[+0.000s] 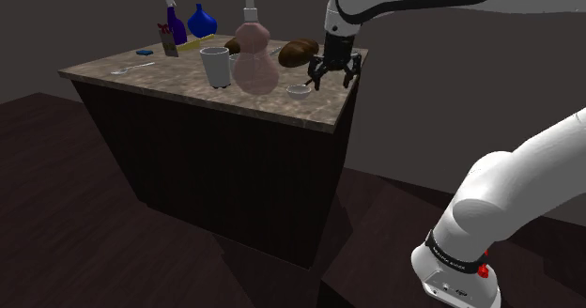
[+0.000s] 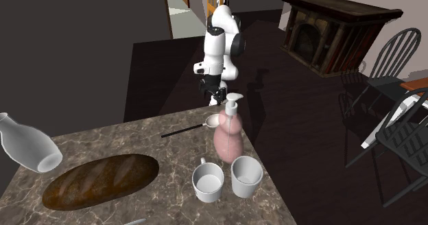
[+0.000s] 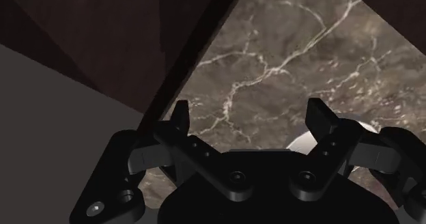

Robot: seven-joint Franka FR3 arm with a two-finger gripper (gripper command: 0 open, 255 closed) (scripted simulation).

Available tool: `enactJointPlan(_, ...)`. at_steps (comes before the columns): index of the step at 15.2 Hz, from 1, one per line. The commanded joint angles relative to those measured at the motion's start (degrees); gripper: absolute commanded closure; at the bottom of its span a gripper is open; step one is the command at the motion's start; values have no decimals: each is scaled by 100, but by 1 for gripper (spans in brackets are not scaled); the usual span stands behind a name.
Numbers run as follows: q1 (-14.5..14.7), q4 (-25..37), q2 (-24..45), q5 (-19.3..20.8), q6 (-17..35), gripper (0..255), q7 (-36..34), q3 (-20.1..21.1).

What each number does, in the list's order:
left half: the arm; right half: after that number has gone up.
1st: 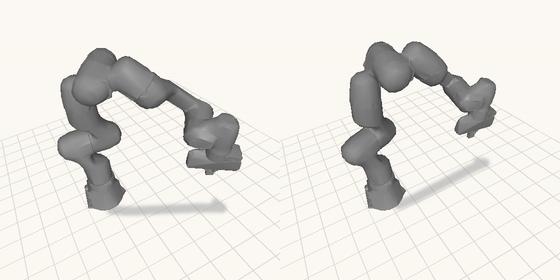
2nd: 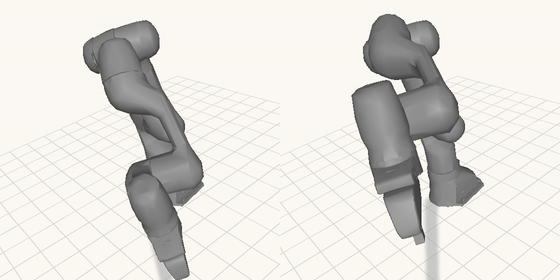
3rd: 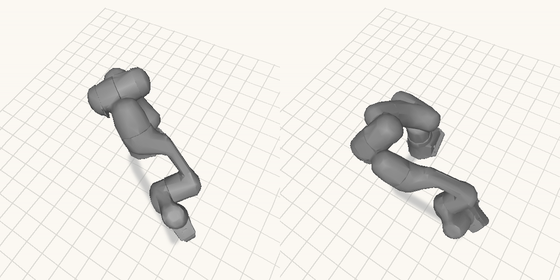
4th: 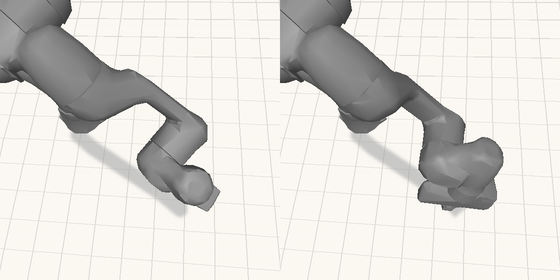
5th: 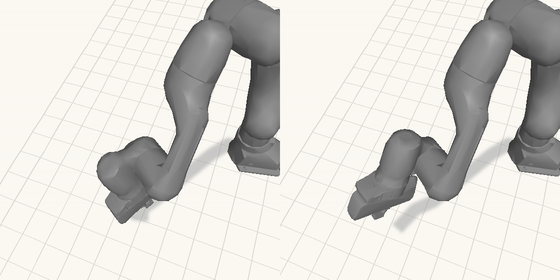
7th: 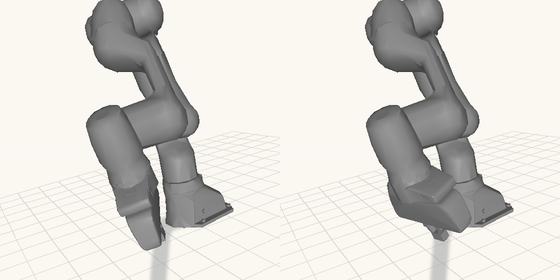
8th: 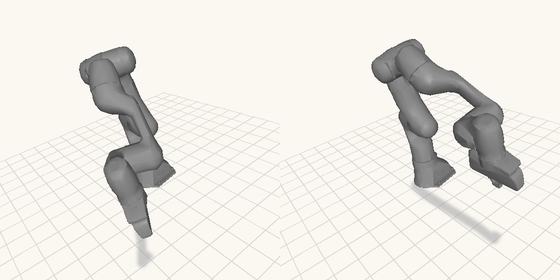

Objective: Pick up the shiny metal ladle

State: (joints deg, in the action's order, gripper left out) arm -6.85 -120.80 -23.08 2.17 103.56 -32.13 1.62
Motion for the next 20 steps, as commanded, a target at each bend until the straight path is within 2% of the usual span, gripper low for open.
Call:
enactJointPlan(1,-116,347,398,-8,86,0,-527,55)
enactJointPlan(12,-554,2606,2565,92,158,0,-2958,-34)
enactJointPlan(20,-555,1990,2539,100,747,0,-2985,-39)
